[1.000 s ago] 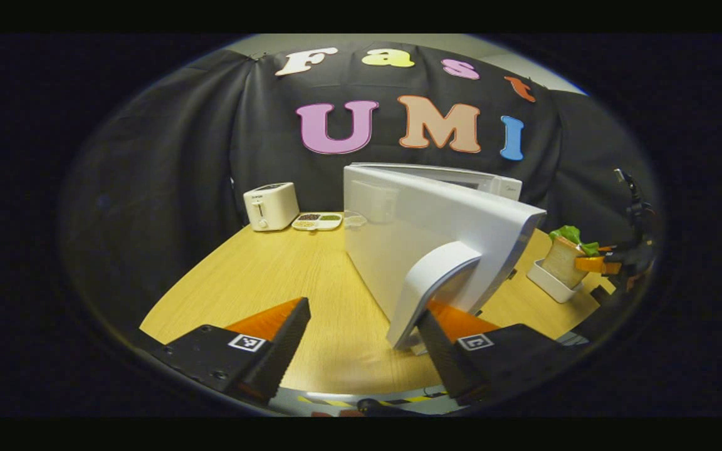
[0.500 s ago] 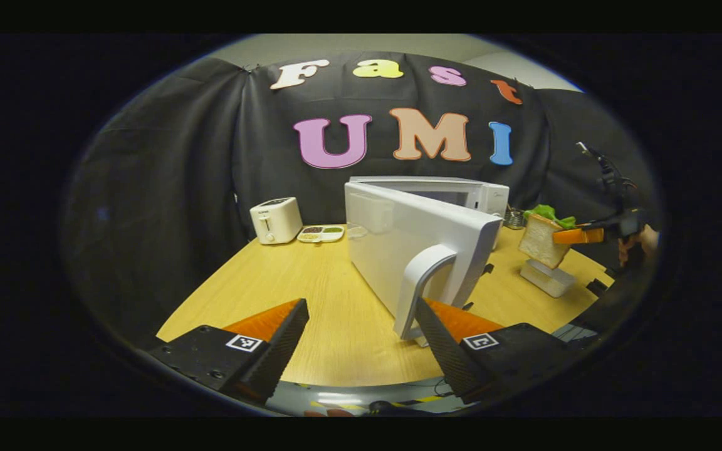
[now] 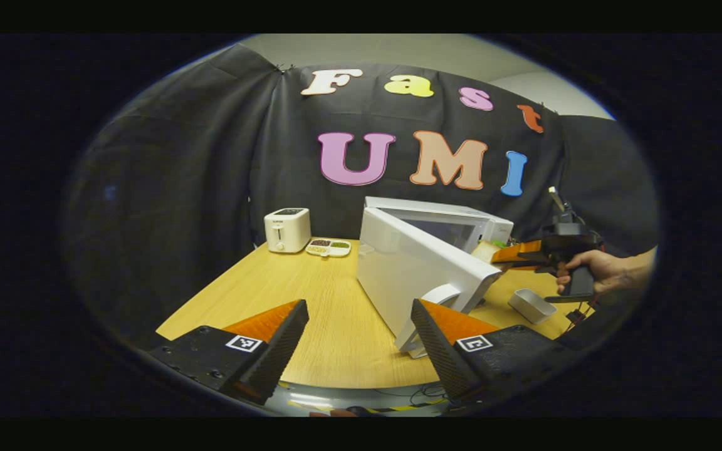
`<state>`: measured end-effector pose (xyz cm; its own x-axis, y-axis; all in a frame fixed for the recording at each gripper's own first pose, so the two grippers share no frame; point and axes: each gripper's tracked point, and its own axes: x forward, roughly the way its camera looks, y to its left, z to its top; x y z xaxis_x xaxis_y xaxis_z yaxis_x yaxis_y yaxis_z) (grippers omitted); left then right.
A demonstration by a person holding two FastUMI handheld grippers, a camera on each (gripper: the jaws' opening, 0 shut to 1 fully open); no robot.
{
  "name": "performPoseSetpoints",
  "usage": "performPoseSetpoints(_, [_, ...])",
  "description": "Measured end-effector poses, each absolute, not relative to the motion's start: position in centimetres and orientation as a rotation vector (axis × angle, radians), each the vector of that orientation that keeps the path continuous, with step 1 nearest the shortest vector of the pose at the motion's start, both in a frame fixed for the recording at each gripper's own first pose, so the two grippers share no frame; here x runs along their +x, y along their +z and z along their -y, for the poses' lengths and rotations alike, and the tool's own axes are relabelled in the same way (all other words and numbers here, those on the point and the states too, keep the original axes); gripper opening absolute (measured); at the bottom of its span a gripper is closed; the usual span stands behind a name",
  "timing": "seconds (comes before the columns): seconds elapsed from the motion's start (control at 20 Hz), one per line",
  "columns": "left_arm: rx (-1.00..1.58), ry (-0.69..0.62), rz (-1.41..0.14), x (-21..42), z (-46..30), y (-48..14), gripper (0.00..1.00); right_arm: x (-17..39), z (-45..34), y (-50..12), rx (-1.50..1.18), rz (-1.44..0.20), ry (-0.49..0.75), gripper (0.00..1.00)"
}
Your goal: Open the microwave oven with the left hand, put the food in, and close the microwave oven.
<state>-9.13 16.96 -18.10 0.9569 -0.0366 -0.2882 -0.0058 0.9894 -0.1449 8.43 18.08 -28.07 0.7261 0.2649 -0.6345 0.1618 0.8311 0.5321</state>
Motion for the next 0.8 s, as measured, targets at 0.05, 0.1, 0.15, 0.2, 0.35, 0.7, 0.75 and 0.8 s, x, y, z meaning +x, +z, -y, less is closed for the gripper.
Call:
performPoseSetpoints(0.05, [-0.127,-0.022,-0.279,-9.0,-17.3,-17.5,0.94,9.7,-18.8,-28.4,0.648,-0.762,0.038,0.31])
performPoseSetpoints(0.1, [-0.108,-0.031,-0.266,-8.9,-17.4,-17.0,0.94,10.5,-19.6,-28.5,0.694,-0.756,0.026,0.31])
performPoseSetpoints(0.15, [-0.092,-0.042,-0.251,-8.7,-17.5,-16.4,0.96,11.5,-20.4,-28.4,0.734,-0.744,0.021,0.31])
performPoseSetpoints(0.2, [-0.082,-0.055,-0.237,-8.5,-17.5,-15.7,0.96,12.4,-21.1,-28.3,0.766,-0.738,0.016,0.31])
performPoseSetpoints(0.35, [-0.059,-0.094,-0.196,-7.7,-17.0,-14.1,0.96,15.5,-23.5,-28.5,0.890,-0.712,0.010,0.31])
performPoseSetpoints(0.7, [-0.024,-0.127,-0.217,-5.9,-18.3,-14.5,0.96,20.8,-26.5,-32.0,1.024,-0.702,-0.085,0.31])
performPoseSetpoints(0.75, [-0.023,-0.115,-0.225,-6.0,-19.0,-14.7,0.95,21.5,-26.7,-32.6,1.039,-0.701,-0.097,0.31])
performPoseSetpoints(0.8, [-0.025,-0.103,-0.235,-5.9,-19.7,-14.9,0.96,22.1,-27.0,-33.0,1.056,-0.696,-0.112,0.31])
